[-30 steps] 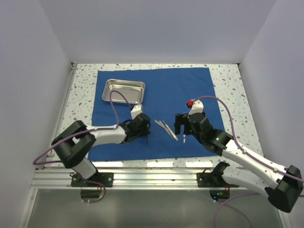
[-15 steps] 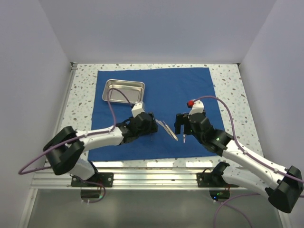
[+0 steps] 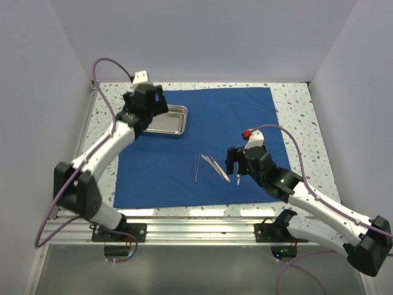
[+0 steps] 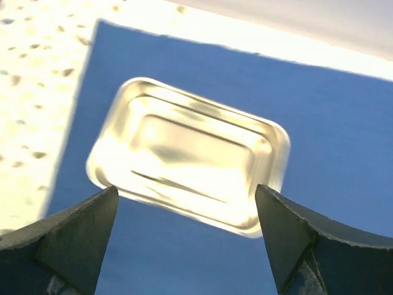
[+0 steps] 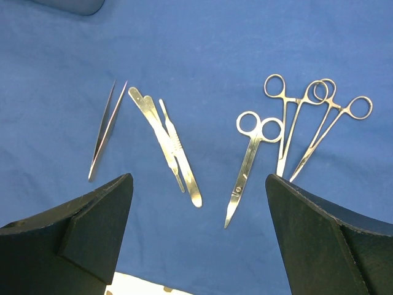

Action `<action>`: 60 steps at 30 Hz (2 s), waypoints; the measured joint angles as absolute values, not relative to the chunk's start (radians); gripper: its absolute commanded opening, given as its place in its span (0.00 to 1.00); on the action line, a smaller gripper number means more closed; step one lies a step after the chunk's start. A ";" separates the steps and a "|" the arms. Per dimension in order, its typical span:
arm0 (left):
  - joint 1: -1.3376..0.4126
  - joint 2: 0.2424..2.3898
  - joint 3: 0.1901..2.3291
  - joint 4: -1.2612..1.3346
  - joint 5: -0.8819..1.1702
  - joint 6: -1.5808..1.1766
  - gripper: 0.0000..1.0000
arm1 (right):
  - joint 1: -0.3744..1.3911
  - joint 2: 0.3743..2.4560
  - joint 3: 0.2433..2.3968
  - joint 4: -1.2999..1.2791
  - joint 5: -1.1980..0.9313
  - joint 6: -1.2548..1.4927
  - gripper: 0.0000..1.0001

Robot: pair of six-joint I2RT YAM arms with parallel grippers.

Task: Open and lay out the surgical kit
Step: Place the medical item in the surgical kit, then adjust the container in the surgical kit.

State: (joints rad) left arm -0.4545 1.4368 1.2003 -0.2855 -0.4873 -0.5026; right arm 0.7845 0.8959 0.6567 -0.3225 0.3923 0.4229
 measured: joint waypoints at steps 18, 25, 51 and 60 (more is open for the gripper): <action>-0.199 2.167 1.806 -0.691 -0.171 -0.205 0.94 | 0.784 0.920 0.655 -0.326 0.390 0.424 0.94; -0.230 2.050 1.690 -0.715 -0.134 -0.171 0.79 | 0.785 0.970 0.655 -0.324 0.380 0.424 0.93; -0.256 2.447 2.143 -0.809 -0.067 -0.161 0.63 | 0.784 1.023 0.655 -0.321 0.393 0.423 0.94; -0.152 2.492 2.210 -0.634 -0.056 -0.229 0.61 | 0.783 1.043 0.655 -0.322 0.413 0.418 0.94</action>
State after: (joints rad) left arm -0.1516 2.4916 2.2101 -0.6338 -0.0555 -0.2291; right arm 0.7834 1.0431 0.6552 -0.3218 0.4126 0.4175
